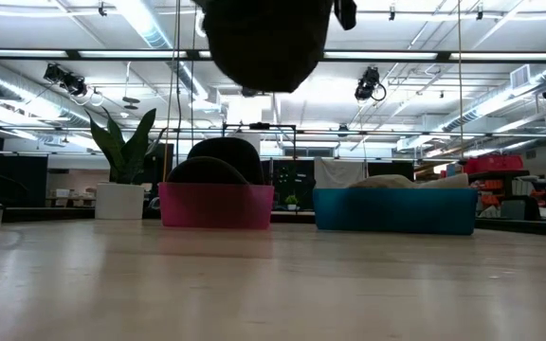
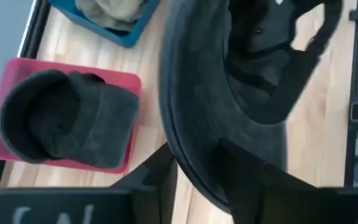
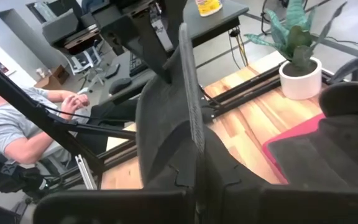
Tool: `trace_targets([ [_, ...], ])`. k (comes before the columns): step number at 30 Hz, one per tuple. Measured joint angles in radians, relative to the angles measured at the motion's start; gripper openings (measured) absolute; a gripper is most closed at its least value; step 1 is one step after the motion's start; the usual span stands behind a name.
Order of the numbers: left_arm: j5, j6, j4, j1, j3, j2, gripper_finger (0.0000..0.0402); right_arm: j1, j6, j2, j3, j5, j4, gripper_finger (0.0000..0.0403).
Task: Pick & Place hat
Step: Stack the black cap on top of the black cap on the blue bin
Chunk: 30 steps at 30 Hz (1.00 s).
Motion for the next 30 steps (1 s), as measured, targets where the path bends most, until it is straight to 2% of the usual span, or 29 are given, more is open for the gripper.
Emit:
trace_targets([
  [10,0.019,-0.094,0.213,0.009,0.001,-0.026,0.0177,0.0,-0.017,-0.064,0.0,0.061,0.026,0.0004],
  [15,0.107,-0.165,0.303,0.045,0.001,-0.023,0.0179,0.0,-0.031,-0.067,0.0,0.084,0.055,0.0004],
  [20,0.143,-0.184,0.35,0.074,0.001,-0.03,0.0132,0.001,-0.051,-0.068,0.0,0.11,0.051,0.0004],
  [26,0.144,-0.168,0.336,0.089,0.0,-0.043,0.002,0.001,-0.062,-0.067,0.001,0.11,0.06,0.0004],
  [30,0.142,-0.152,0.332,0.089,0.0,-0.043,0.0014,0.0,-0.054,-0.067,0.001,0.101,0.058,0.0028],
])
